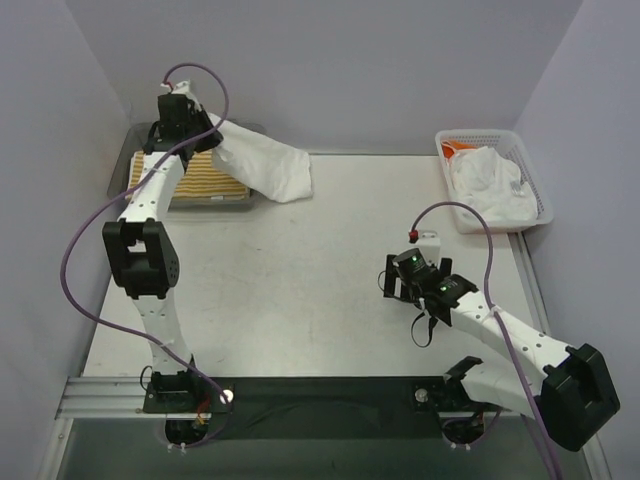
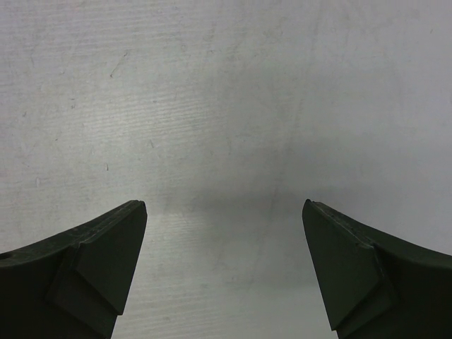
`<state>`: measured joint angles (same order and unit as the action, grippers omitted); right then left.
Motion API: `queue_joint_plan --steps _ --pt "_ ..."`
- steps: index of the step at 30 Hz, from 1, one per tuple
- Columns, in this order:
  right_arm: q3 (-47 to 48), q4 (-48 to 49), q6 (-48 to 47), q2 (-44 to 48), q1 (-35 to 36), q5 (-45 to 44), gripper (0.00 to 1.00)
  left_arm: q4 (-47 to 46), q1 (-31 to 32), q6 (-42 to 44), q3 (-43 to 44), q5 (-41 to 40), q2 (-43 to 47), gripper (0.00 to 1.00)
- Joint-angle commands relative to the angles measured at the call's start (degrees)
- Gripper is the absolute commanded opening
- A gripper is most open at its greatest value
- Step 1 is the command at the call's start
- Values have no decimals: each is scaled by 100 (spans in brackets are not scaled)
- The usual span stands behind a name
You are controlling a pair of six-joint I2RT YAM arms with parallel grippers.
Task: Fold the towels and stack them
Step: Neatly place the folded towel into the bin
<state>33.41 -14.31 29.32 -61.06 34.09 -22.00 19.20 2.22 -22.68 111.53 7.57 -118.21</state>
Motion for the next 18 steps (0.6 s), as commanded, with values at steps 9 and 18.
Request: queue_joint_plan --steps 9,18 --pt "605 -292 -14 -416 -16 -129 100 672 -986 589 1327 1105 -465 0" --pt "912 -397 -23 -767 -7 117 100 1253 -1549 931 2223 1396 -984 0"
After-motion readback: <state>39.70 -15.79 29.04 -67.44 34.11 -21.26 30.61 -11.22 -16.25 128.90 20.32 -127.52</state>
